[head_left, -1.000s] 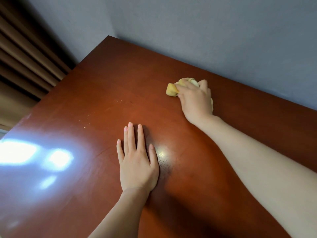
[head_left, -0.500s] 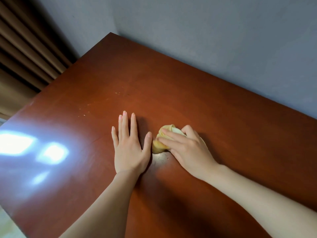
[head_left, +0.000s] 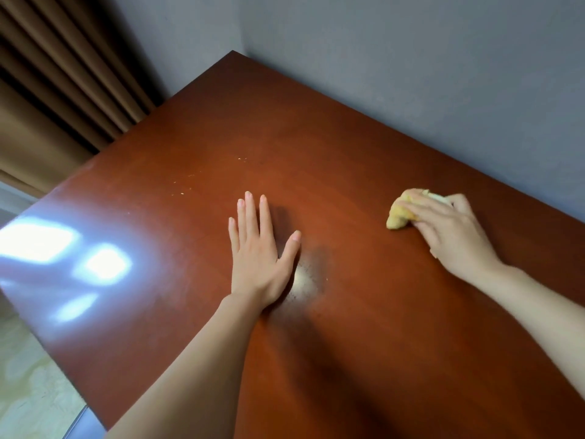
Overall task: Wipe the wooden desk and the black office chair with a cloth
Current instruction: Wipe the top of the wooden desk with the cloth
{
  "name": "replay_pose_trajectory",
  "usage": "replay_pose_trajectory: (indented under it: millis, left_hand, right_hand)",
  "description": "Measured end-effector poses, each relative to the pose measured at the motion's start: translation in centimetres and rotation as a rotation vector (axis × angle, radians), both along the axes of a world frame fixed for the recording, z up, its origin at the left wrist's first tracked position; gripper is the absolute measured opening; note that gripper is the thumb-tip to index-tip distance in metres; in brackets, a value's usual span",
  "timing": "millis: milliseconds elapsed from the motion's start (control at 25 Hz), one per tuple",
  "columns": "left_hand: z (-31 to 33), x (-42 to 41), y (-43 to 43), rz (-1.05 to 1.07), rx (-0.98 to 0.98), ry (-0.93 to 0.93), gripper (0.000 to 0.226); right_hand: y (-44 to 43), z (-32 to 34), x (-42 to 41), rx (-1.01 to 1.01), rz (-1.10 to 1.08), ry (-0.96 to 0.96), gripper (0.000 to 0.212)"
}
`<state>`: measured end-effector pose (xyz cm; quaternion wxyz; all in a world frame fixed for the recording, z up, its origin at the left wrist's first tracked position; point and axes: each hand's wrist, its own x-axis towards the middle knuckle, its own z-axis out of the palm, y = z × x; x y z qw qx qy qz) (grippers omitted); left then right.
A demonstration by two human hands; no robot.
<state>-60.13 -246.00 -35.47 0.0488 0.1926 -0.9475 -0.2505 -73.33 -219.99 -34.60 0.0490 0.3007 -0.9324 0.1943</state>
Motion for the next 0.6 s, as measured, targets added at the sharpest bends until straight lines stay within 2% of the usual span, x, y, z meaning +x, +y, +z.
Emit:
replay_pose_trajectory:
  millis: [80, 200, 280, 480, 600]
  left_hand:
    - [0.5, 0.5, -0.5, -0.055, 0.056, -0.019, 0.073]
    - [1.1, 3.9, -0.9, -0.104, -0.116, -0.032, 0.068]
    - [1.0, 7.5, -0.8, -0.075, -0.164, -0.064, 0.066]
    - [0.1, 16.9, 0.0, 0.155, -0.144, -0.133, 0.064]
    - [0.3, 20.7, 0.5, 0.237, -0.090, -0.150, 0.065]
  right_hand:
    - [-2.0, -0.5, -1.7, -0.012, -0.165, 0.012, 0.032]
    - [-6.3, -0.9, -2.4, -0.039, -0.473, -0.041, 0.032]
    - [-8.8, -1.1, -1.6, -0.038, -0.560, -0.102, 0.034]
    - [-14.7, -1.7, 5.5, 0.030, -0.382, -0.261, 0.034]
    - [-17.0, -1.3, 12.1, -0.060, -0.233, -0.263, 0.034]
